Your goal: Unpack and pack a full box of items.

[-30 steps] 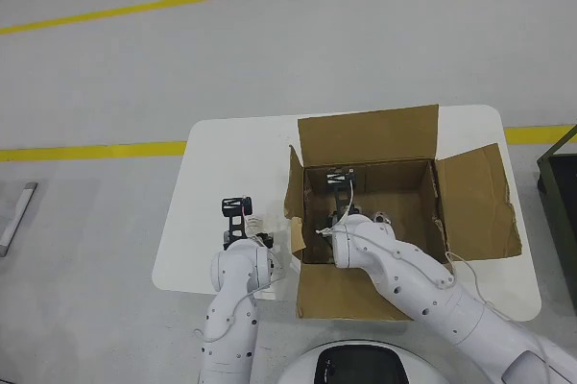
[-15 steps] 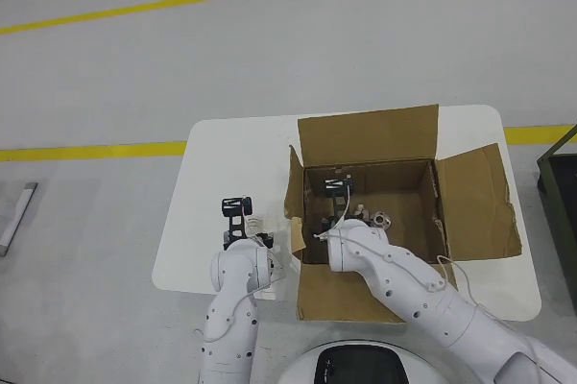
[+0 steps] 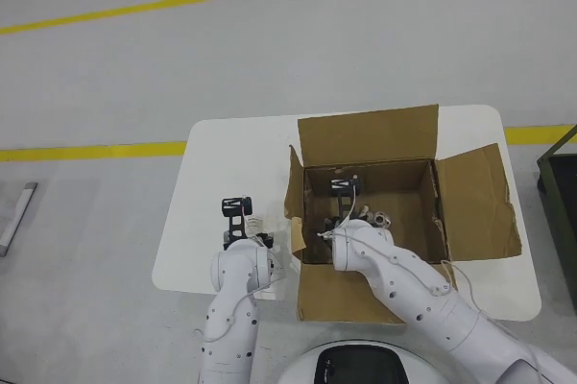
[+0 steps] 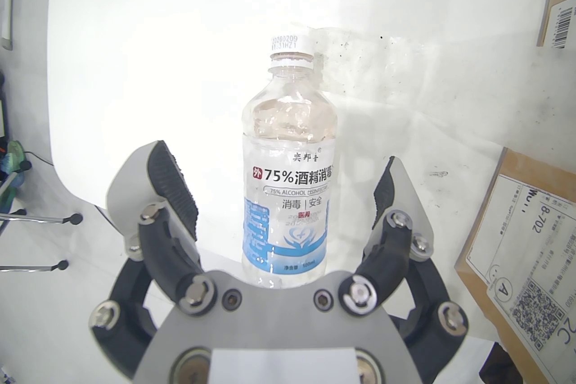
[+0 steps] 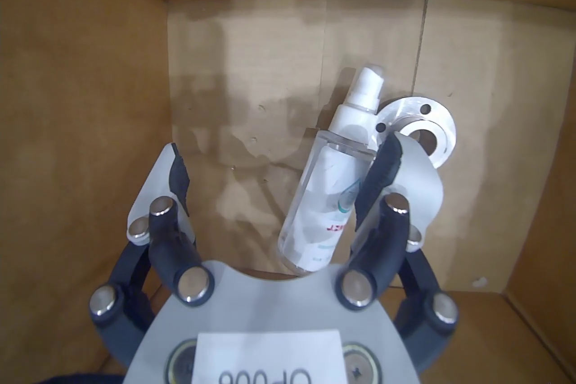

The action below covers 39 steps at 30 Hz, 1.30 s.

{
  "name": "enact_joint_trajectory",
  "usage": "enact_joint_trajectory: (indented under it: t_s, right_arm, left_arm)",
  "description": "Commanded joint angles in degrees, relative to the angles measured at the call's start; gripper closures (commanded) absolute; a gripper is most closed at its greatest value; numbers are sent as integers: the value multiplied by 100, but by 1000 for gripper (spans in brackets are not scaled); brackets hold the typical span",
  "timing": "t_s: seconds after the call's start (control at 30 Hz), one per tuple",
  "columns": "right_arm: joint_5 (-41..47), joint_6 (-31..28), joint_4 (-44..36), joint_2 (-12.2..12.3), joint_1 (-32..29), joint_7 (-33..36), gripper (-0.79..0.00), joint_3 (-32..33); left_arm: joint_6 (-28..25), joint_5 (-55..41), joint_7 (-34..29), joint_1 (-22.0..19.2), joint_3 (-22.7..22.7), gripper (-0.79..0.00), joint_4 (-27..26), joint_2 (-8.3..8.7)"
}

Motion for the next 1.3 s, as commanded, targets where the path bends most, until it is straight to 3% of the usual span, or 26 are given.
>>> enact_joint_trajectory:
  t_s: [0.0, 0.27, 0.37, 0.47, 0.73, 1.03, 1.1, 1.2, 1.27]
  right_arm:
    - [-56, -28, -6, 1, -48, 38, -723, 37]
    - [-211, -102, 85, -33, -158, 149, -637, 154]
    - [-201, -148, 147, -64, -156, 129, -517, 174]
    - [-194, -208, 215, -97, -135, 121, -459, 183]
    - [-151, -494, 431, -175, -49, 226, -382, 208]
    - [-198, -648, 598, -255, 6, 296, -382, 232]
    - [-204, -673, 639, -271, 4, 294, -326, 243]
    - [-230, -662, 660, -293, 6, 272, -28, 274]
    - [-255, -637, 614, -303, -1, 242, 0, 316]
  left_arm:
    - [0, 0, 0, 0, 0, -785, 0, 0]
    - [0, 0, 0, 0, 0, -785, 0, 0]
    - [0, 0, 0, 0, 0, -785, 0, 0]
    - [0, 0, 0, 0, 0, -785, 0, 0]
    - [0, 0, 0, 0, 0, -785, 0, 0]
    - [0, 0, 0, 0, 0, -785, 0, 0]
    - [0, 0, 0, 0, 0, -785, 0, 0]
    - [0, 0, 0, 0, 0, -785, 0, 0]
    - [0, 0, 0, 0, 0, -785, 0, 0]
